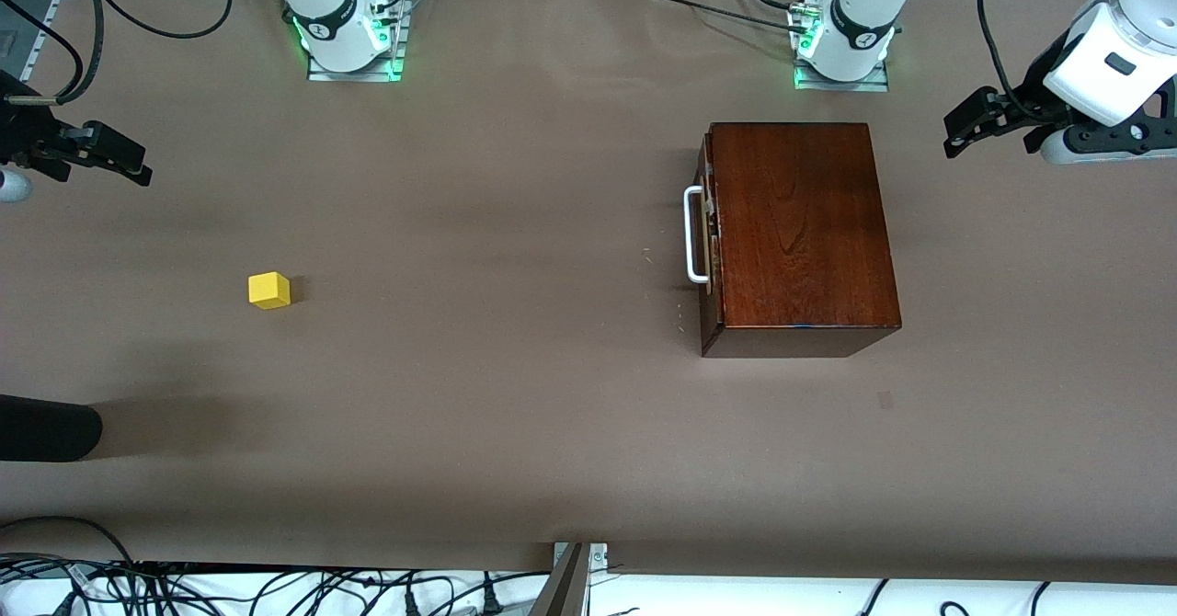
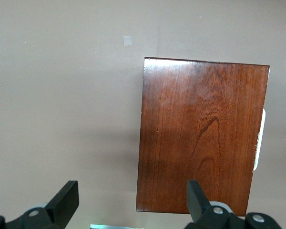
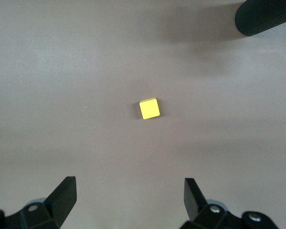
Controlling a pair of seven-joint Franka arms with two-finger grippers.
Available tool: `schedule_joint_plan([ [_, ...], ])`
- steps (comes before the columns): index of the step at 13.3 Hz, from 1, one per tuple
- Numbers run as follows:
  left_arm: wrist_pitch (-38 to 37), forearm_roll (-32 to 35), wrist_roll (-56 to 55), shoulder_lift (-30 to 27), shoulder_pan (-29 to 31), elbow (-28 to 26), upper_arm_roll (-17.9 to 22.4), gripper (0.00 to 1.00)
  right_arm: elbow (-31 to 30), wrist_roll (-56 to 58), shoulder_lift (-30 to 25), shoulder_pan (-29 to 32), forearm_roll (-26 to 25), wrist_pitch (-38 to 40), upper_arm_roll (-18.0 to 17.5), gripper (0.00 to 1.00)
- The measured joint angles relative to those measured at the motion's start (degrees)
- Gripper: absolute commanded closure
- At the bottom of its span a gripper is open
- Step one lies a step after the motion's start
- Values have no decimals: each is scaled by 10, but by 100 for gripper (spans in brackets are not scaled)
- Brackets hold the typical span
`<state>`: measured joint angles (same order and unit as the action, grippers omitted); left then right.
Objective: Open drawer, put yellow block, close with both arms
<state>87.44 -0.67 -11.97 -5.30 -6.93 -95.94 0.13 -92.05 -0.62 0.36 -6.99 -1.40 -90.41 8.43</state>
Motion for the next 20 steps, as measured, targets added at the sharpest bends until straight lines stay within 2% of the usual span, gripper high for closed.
schedule_joint_plan([
  [20, 0, 0, 0, 5, 0, 0, 0, 0, 0, 0, 0, 0, 0, 10, 0, 0],
])
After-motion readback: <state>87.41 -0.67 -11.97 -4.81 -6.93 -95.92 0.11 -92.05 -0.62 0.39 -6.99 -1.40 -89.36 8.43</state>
